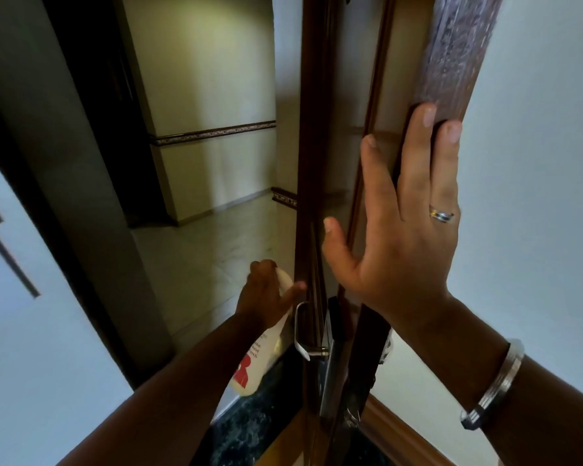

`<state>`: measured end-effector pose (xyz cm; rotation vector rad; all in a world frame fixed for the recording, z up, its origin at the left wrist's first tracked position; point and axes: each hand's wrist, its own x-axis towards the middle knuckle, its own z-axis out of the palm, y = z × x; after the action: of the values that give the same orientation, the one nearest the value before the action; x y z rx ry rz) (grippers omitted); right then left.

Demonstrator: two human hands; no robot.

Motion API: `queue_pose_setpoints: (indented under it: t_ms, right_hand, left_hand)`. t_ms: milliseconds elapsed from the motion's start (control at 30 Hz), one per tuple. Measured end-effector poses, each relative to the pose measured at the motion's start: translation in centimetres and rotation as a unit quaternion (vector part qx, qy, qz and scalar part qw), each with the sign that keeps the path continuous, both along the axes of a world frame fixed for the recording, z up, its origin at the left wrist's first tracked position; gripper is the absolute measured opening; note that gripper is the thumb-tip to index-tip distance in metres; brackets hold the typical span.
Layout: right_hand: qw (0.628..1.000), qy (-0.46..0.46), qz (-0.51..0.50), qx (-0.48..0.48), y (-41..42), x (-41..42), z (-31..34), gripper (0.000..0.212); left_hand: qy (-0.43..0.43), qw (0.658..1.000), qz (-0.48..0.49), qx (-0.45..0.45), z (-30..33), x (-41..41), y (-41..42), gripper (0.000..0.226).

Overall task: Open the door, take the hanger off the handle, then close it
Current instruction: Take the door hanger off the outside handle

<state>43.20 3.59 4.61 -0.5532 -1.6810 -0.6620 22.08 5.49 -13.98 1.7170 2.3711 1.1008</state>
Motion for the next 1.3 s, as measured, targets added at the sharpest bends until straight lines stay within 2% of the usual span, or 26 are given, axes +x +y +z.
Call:
queue_pose_setpoints:
  t_ms: [67,133,300,400,600,733,900,1033,1133,1200,1300]
  right_hand:
    - [1.0,-0.004,0.019,-0.009,-0.6,-0.9,0.0,0.065]
    - [0.999,-0.006,0.044,-0.018,-1.1,-1.9,0.1,0.062]
    - [0.996,0.001,0.084,-0.001,-2.4,-5.5,0.3,0.049]
    - [0.995,0.002,0.097,-0.009,-3.4,-8.0,0.4,0.047]
    - [0.996,-0.029,0.084,-0.014,-6.1,-13.6,0.5,0.046]
    - [0.995,-0.087,0.044,-0.01,-7.3,-17.1,0.4,0.055]
    - [0.985,-0.134,0.097,-0.05,-8.5,-20.5,0.9,0.072]
    - [0.948,-0.195,0.223,-0.113,-9.0,-21.2,-0.7,0.084]
    - [0.911,-0.212,0.308,-0.175,-9.3,-20.7,-3.3,0.083]
    - [0.862,-0.224,0.371,-0.264,-9.2,-20.0,-5.3,0.083]
    - [0.751,-0.265,0.424,-0.431,-8.5,-19.3,-8.3,0.082]
  left_hand:
    - [-0.004,0.999,0.042,0.03,1.0,-0.8,-1.2,0.087]
    - [-0.008,0.996,0.064,0.056,2.1,-1.6,-2.7,0.076]
    - [-0.065,0.989,0.116,0.059,4.8,-3.6,-6.9,0.02]
    - [-0.076,0.983,0.142,0.09,5.9,-5.1,-10.1,0.018]
    - [0.011,0.966,0.234,0.113,8.0,-7.7,-17.4,0.027]
    - [0.031,0.952,0.273,0.134,9.6,-8.4,-21.3,0.027]
    - [0.062,0.937,0.293,0.181,12.4,-8.4,-25.4,0.024]
    - [0.038,0.931,0.302,0.204,13.9,-8.5,-27.6,0.028]
    - [0.015,0.924,0.296,0.24,14.6,-8.3,-28.1,0.026]
    - [-0.003,0.922,0.285,0.263,15.0,-7.9,-27.8,0.026]
    - [-0.036,0.918,0.267,0.291,15.4,-7.1,-26.4,0.024]
